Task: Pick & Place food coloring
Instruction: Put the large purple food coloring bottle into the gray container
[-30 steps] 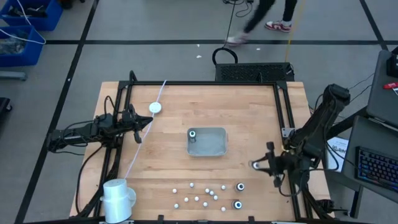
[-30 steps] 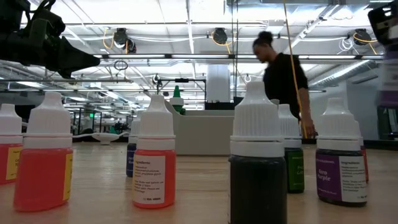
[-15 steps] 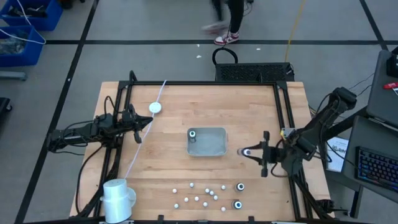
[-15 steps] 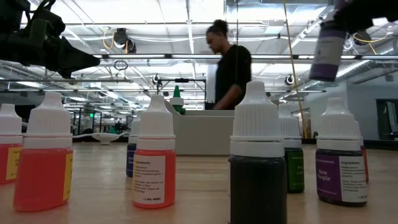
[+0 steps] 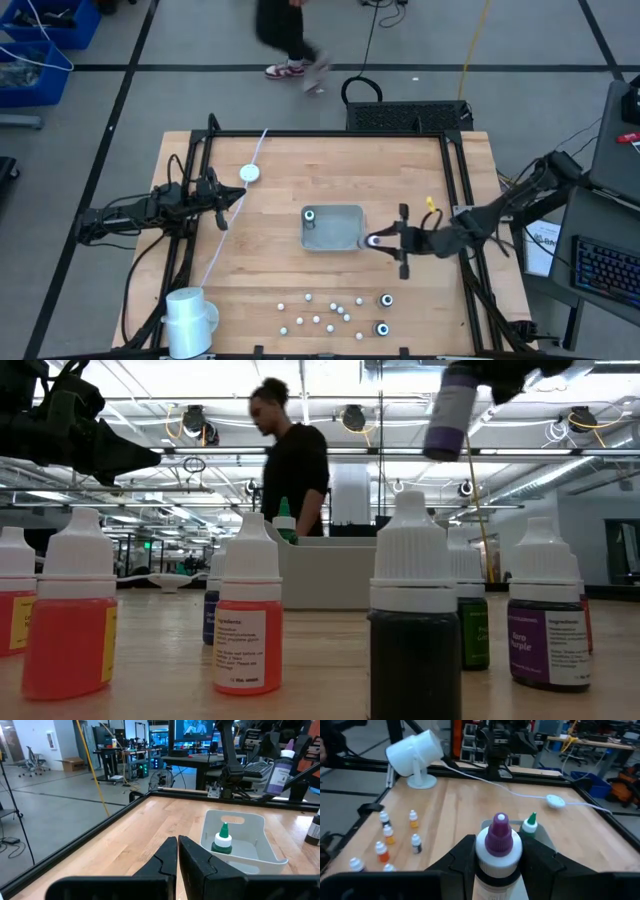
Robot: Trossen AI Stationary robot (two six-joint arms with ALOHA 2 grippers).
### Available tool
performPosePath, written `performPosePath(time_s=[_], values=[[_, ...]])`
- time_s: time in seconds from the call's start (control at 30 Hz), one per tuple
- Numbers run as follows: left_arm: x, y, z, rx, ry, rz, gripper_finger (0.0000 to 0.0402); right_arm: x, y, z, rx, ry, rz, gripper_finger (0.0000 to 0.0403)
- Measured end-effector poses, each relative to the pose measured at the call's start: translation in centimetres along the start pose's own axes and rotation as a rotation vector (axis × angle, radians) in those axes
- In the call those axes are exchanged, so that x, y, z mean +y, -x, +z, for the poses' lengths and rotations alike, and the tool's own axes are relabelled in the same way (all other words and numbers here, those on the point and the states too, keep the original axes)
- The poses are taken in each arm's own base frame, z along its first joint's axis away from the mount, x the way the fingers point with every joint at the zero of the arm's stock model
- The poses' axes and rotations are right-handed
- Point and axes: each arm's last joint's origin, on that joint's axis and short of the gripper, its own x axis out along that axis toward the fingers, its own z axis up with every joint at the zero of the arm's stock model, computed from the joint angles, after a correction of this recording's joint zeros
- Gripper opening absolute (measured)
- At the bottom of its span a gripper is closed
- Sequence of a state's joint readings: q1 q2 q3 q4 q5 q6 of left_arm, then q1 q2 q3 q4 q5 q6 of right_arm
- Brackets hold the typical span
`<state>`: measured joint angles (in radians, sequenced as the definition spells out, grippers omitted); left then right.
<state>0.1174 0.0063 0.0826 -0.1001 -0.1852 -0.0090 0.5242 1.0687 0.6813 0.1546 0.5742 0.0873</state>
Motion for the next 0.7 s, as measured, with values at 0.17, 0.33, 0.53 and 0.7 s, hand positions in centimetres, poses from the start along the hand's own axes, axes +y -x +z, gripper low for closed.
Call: performPosePath(time_s=[0.17, 0.33, 0.53, 0.7], values=[[0.0, 0.0, 0.0, -0.001, 0.0, 0.0, 0.0021, 0.1, -3.0, 1.3, 0.033, 0.029, -0.061, 0.011], [0.0, 0.0, 0.0, -0.001, 0.0, 0.0, 0.0021, 0.1, -6.1, 1.9, 0.056, 0.053, -0.111, 0.011], [0.0, 0.0, 0.0, -0.001, -0.001, 0.0, 0.0021, -0.3, -9.8, 1.3, -0.022, 0.023, -0.007, 0.011], [0.0, 0.0, 0.0, -0.002, -0.004, 0.0, 0.0021, -1.7, -12.0, 0.2, -0.032, -0.029, -0.012, 0.011]])
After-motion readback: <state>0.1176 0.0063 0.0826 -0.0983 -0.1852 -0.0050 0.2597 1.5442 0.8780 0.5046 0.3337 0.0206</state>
